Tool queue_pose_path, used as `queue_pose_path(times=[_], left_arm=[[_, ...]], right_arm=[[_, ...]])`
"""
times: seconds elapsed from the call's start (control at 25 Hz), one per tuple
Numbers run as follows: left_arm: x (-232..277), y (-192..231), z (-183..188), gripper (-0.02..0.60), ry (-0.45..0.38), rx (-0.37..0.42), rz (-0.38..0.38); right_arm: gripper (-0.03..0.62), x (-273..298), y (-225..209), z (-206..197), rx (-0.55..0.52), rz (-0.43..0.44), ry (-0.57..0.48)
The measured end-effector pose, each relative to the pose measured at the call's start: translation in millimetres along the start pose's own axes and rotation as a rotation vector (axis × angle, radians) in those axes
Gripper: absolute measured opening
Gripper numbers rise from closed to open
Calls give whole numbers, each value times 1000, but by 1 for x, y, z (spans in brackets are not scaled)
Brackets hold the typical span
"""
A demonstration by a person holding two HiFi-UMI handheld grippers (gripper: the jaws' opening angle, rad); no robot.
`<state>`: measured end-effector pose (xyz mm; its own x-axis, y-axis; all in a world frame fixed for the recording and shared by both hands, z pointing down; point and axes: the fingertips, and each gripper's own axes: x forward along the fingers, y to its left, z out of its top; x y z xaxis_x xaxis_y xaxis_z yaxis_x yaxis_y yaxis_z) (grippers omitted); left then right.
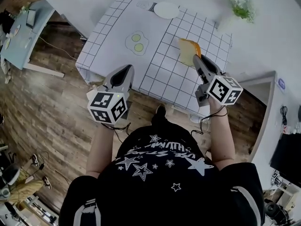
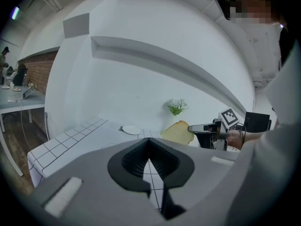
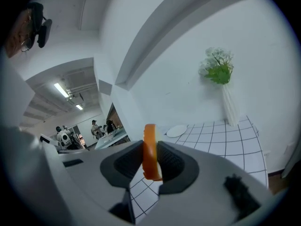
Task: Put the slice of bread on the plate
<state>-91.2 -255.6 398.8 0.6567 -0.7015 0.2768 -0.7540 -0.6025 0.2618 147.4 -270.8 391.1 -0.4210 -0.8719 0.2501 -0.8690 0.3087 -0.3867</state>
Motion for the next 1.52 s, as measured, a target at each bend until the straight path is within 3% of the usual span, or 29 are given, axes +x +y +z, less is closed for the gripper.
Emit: queue_pose_path(times=[0.6,0.76,1.04,1.32,1.52], left_arm=[[55,41,26,9,-7,7,76],[59,58,28,9,11,11,54],[92,113,52,9,37,20,-26],[127,163,81,9,39,43,-104],[153,191,98,9,33,63,-142]], right_arm=[[98,56,-47,22,27,30,-5],[100,78,-45,19,28,15,19],[98,121,-42,33,-8,-89,34],[98,180,-45,51,-133,-183,77],[98,224,-56,65,-335,-265,127]])
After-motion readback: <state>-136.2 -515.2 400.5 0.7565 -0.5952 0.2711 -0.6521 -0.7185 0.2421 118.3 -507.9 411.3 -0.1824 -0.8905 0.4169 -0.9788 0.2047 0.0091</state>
